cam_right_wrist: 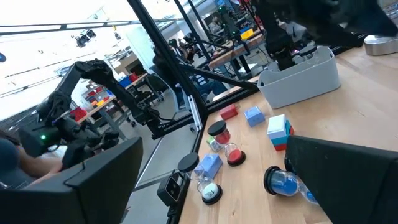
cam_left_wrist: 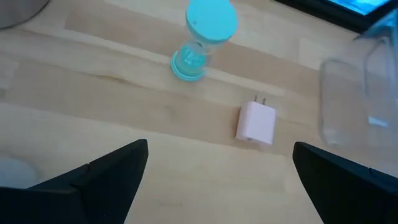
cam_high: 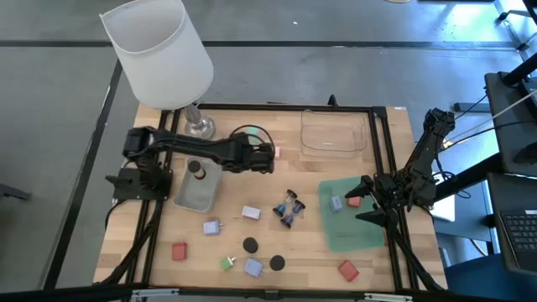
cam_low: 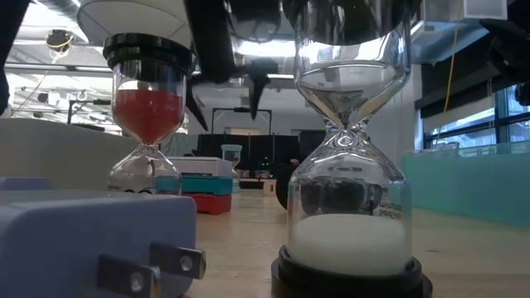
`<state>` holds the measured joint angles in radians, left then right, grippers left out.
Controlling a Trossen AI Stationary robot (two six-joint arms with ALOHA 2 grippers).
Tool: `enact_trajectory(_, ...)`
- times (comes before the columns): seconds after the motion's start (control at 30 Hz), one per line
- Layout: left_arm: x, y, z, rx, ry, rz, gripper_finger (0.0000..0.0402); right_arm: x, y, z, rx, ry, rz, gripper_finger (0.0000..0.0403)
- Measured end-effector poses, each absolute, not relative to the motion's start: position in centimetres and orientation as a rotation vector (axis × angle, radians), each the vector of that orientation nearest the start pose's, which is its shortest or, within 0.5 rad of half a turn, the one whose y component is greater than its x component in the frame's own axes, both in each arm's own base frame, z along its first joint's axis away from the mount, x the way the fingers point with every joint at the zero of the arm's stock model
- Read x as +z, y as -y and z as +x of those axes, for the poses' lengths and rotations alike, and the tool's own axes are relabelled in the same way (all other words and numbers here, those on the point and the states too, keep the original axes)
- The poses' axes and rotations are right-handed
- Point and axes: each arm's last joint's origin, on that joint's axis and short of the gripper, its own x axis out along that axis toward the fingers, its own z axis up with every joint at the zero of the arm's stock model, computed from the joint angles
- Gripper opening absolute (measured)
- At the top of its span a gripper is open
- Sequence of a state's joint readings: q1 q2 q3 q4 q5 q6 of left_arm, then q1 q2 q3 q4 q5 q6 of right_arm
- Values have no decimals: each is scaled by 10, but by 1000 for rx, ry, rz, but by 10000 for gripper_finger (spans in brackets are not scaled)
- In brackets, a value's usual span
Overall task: Pick & Place Office items
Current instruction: Put the light blue hourglass into the gray bin
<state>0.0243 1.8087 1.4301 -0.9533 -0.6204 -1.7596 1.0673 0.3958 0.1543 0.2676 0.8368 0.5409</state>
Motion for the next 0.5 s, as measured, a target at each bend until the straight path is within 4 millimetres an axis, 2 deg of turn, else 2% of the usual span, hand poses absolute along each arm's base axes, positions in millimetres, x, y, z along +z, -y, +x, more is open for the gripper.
enact_trajectory(0.23,222,-46,360,1498,-406,-948,398,207,-91,75,229,-47,560,400)
enact_trajectory(0.5,223,-77,356,1537,-436,-761,398,207,-91,75,229,-47,560,400)
